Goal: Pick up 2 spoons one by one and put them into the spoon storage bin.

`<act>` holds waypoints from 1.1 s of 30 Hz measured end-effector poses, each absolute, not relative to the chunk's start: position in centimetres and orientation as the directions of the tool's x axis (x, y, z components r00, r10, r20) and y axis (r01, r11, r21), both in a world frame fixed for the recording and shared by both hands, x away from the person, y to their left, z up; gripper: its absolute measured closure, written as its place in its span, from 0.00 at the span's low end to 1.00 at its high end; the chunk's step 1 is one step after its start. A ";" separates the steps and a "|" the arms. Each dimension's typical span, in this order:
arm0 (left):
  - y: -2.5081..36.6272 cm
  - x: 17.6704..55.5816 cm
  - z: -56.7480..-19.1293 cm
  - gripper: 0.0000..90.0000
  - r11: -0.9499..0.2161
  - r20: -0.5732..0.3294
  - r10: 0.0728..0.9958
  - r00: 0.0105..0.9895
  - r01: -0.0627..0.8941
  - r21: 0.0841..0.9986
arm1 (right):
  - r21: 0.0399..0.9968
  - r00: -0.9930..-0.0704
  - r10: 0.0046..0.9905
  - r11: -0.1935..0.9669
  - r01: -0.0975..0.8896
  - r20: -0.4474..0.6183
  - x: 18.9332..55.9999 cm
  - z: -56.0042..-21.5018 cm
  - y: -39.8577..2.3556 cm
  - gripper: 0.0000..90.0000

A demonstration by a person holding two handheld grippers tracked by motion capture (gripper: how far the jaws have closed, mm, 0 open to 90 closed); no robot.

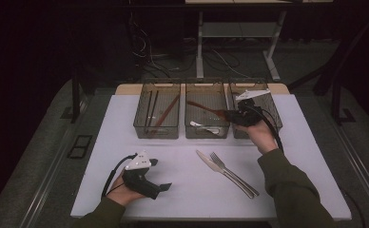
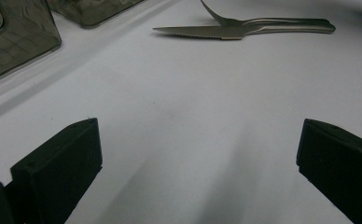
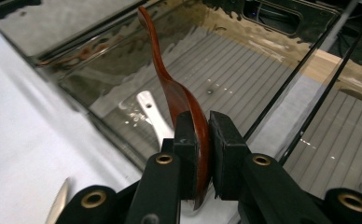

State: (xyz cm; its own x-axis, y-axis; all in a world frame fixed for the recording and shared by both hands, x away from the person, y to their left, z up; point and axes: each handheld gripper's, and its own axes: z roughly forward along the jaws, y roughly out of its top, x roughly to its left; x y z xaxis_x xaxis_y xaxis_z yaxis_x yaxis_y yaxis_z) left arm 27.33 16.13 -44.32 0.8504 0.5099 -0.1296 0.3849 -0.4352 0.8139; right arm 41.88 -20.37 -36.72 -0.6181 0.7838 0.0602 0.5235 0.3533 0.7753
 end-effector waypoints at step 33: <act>16.1 27.3 -44.3 0.00 -0.436 -0.131 0.507 0.852 0.384 0.814 | 0.766 -0.582 0.807 0.312 0.562 0.098 43.9 -37.8 -19.6 0.56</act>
